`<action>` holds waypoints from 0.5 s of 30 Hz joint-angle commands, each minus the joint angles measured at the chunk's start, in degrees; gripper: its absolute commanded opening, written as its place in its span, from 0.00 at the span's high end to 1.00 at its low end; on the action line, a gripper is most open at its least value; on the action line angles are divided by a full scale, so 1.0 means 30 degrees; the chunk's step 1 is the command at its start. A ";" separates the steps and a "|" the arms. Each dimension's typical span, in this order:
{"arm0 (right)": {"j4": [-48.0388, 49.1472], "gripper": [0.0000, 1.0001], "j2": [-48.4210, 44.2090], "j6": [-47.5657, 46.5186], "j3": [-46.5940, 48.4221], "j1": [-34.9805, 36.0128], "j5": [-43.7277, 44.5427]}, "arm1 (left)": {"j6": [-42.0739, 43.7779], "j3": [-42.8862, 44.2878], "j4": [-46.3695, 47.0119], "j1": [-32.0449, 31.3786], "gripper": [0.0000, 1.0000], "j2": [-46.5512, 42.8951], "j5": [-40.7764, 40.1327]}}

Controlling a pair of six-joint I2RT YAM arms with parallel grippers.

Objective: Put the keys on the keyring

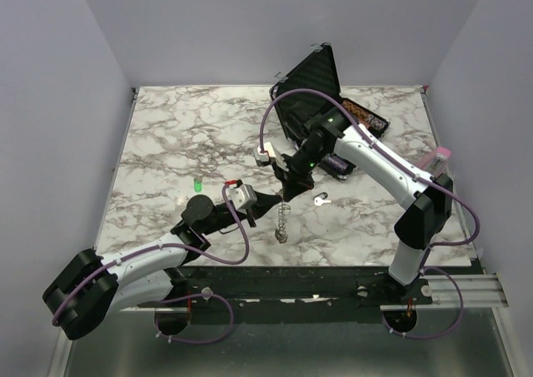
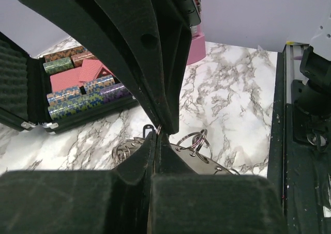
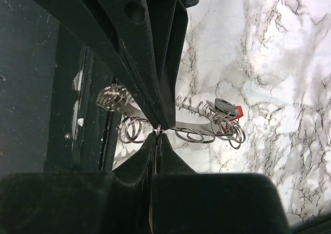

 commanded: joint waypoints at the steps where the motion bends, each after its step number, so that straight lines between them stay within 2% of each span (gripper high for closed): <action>1: -0.1436 0.96 -0.0722 -0.0395 0.0164 0.0100 -0.1116 | -0.0601 0.0479 -0.0281 0.0019 1.00 0.0056 0.0331; 6: -0.1436 0.90 -0.0839 -0.0512 -0.0041 0.0101 -0.1906 | -0.2296 -0.0134 0.0564 0.0019 1.00 -0.0470 -0.0282; 8: -0.1407 0.75 -0.1014 -0.0570 -0.0187 0.0130 -0.2258 | -0.3379 -0.0894 0.1733 0.0019 1.00 -0.0908 -0.0780; 11: -0.0327 0.63 -0.1862 -0.0161 -0.0888 -0.0191 -0.3485 | -0.5050 -0.2094 0.3666 0.0019 1.00 -0.1670 -0.1251; 15: -0.0438 0.61 -0.2158 -0.1094 -0.1038 -0.1010 -0.5243 | -0.6488 -0.3764 0.7240 0.0019 1.00 -0.2375 -0.1865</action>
